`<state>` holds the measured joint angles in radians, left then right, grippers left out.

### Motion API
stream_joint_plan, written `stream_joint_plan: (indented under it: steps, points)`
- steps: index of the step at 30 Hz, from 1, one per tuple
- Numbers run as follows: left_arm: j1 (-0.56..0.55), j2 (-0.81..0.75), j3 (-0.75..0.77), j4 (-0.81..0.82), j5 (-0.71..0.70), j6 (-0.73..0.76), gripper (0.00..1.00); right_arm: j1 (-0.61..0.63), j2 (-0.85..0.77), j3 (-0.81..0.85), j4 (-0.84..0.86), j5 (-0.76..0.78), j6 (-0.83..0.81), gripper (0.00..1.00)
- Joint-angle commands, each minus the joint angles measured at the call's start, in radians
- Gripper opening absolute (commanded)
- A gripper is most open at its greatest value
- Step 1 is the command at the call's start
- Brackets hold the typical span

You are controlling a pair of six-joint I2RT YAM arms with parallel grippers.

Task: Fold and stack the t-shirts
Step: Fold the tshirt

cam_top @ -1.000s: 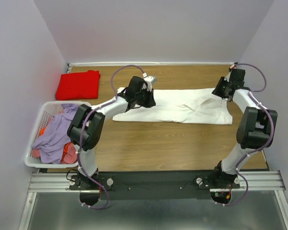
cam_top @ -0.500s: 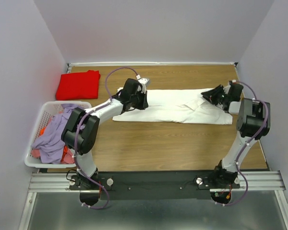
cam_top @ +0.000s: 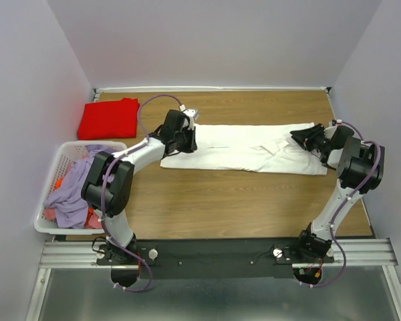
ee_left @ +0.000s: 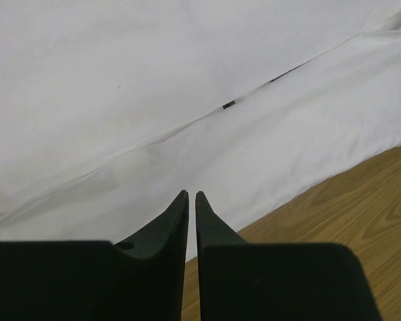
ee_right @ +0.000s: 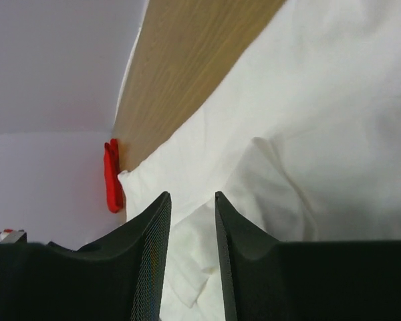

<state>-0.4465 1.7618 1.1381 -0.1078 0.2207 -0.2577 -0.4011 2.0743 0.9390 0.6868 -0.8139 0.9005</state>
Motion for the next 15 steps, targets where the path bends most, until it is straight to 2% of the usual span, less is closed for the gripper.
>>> stream_joint_plan:
  steps: [1,5,8,10,15]
  points:
    - [0.003,0.028,0.043,-0.009,-0.030,0.011,0.17,0.007,-0.101,-0.020,0.056,-0.096,0.005,0.41]
    - [0.018,0.111,0.124,-0.019,-0.075,0.011,0.17,0.031,-0.206,-0.091,-0.018,-0.074,-0.034,0.41]
    - [0.040,0.208,0.245,-0.073,-0.089,0.008,0.18,0.068,-0.317,-0.109,-0.267,0.045,-0.181,0.42]
    - [0.049,0.252,0.337,-0.114,-0.099,0.012,0.19,0.093,-0.377,-0.121,-0.425,0.178,-0.261,0.43]
    - [0.052,0.392,0.508,-0.208,-0.112,0.009,0.22,0.094,-0.537,-0.233,-0.533,0.361,-0.232,0.46]
